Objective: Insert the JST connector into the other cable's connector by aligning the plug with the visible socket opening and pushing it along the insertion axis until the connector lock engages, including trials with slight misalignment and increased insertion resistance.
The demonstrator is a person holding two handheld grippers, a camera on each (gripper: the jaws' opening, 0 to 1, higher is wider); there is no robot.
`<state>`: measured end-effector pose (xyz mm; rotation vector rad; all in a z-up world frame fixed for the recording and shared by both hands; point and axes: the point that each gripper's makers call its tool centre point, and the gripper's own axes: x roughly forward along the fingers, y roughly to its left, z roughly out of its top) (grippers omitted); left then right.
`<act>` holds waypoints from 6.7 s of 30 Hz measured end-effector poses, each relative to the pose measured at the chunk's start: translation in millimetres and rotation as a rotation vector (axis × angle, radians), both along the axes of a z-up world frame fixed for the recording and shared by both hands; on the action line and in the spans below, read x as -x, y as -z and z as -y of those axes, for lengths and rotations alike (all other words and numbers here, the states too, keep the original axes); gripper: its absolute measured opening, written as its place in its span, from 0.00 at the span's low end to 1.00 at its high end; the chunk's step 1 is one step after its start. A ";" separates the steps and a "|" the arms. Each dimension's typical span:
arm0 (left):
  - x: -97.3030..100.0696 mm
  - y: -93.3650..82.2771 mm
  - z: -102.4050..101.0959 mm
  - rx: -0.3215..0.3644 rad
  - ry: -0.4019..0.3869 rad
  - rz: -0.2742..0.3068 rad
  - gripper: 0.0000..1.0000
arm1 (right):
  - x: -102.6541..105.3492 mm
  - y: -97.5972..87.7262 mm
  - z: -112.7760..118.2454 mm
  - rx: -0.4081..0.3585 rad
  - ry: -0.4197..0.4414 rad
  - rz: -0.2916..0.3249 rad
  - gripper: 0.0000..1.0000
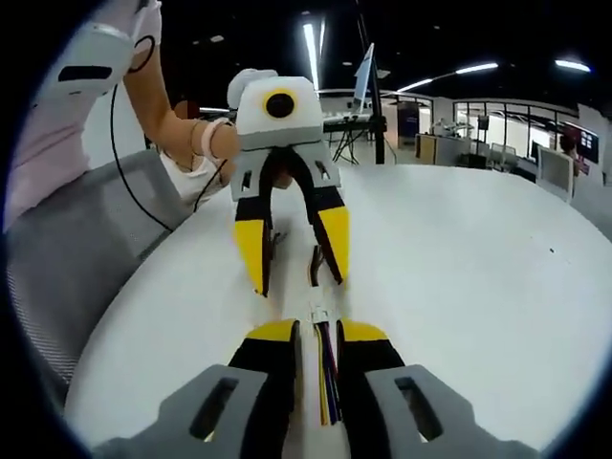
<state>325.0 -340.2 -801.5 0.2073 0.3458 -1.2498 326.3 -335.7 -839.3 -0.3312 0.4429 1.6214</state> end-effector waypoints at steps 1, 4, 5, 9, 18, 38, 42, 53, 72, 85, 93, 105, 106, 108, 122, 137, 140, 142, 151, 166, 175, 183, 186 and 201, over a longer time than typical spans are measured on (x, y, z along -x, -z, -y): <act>0.7 -3.4 -0.8 0.002 -0.001 0.007 0.20 | -1.3 -1.9 -0.3 -0.005 0.010 0.001 0.15; 3.0 -12.0 -4.5 -0.002 -0.005 0.032 0.21 | -4.2 -10.5 -1.6 -0.031 0.034 0.016 0.16; 4.2 -14.1 -5.6 -0.003 -0.005 0.037 0.21 | -3.9 -13.3 -1.3 -0.035 0.036 0.018 0.17; 13.5 -20.9 -11.0 -0.019 0.002 0.045 0.21 | 3.9 -22.9 0.1 -0.036 0.022 0.045 0.19; 36.1 -14.6 -11.6 -0.074 0.062 0.042 0.22 | 24.8 -36.1 0.5 -0.069 0.006 0.052 0.23; 50.9 29.6 -24.4 -0.164 0.085 0.062 0.11 | 41.9 -11.8 13.7 -0.017 0.034 0.004 0.16; 49.5 28.5 -27.7 -0.132 0.064 0.039 0.09 | 41.9 -9.1 14.1 -0.012 0.031 0.004 0.16; 47.8 36.6 -32.2 -0.155 0.070 0.054 0.04 | 42.4 -2.8 13.2 0.003 0.014 0.007 0.14; 50.6 40.5 -31.0 -0.167 0.089 0.093 0.01 | 49.9 7.2 14.7 0.037 -0.020 0.030 0.11; 48.1 44.0 -32.6 -0.130 0.060 0.074 0.01 | 48.6 8.6 14.1 0.014 -0.007 0.034 0.05; 44.5 43.3 -30.5 -0.080 0.026 -0.011 0.00 | 44.2 8.3 13.3 0.001 0.012 0.006 0.04; 40.5 40.0 -32.6 -0.099 0.016 -0.107 0.00 | 45.1 -2.0 8.8 0.020 -0.025 0.028 0.04; 40.2 38.2 -32.3 -0.094 0.014 -0.107 0.00 | 45.4 -3.3 8.3 0.019 -0.028 0.030 0.04; 40.6 33.3 -30.3 -0.087 0.016 -0.103 0.00 | 44.9 -4.9 8.1 0.022 -0.033 0.031 0.04; 37.5 20.9 -21.6 -0.108 0.049 -0.086 0.00 | 39.1 -13.2 -2.3 0.055 -0.069 0.029 0.04; 33.9 17.1 -23.8 -0.112 0.049 -0.094 0.00 | 38.3 -15.4 -13.8 0.068 -0.116 0.047 0.03; 32.2 16.3 -24.2 -0.110 0.050 -0.090 0.00 | 39.0 -14.2 -13.7 0.076 -0.123 0.049 0.03; 32.6 16.2 -24.0 -0.111 0.055 -0.090 0.00 | 38.8 -14.1 -13.8 0.078 -0.124 0.049 0.03; 32.5 18.8 -24.3 -0.139 0.069 -0.071 0.00 | 40.3 -11.7 -13.2 0.096 -0.138 0.042 0.03; 34.5 21.5 -19.3 -0.218 0.144 0.055 0.00 | 40.4 -3.4 -11.3 0.154 -0.133 0.001 0.03; 42.0 23.9 -16.5 -0.268 0.220 0.148 0.00 | 43.0 0.3 -10.1 0.179 -0.137 -0.022 0.03; 42.4 27.4 -10.8 -0.280 0.227 0.129 0.00 | 44.2 4.6 -9.8 0.198 -0.145 -0.030 0.03; 41.1 26.2 -10.1 -0.275 0.228 0.133 0.00 | 43.5 4.4 -9.7 0.199 -0.142 -0.032 0.03; 42.8 23.1 -3.2 -0.247 0.265 0.137 0.00 | 47.6 4.8 -16.0 0.187 -0.166 -0.024 0.03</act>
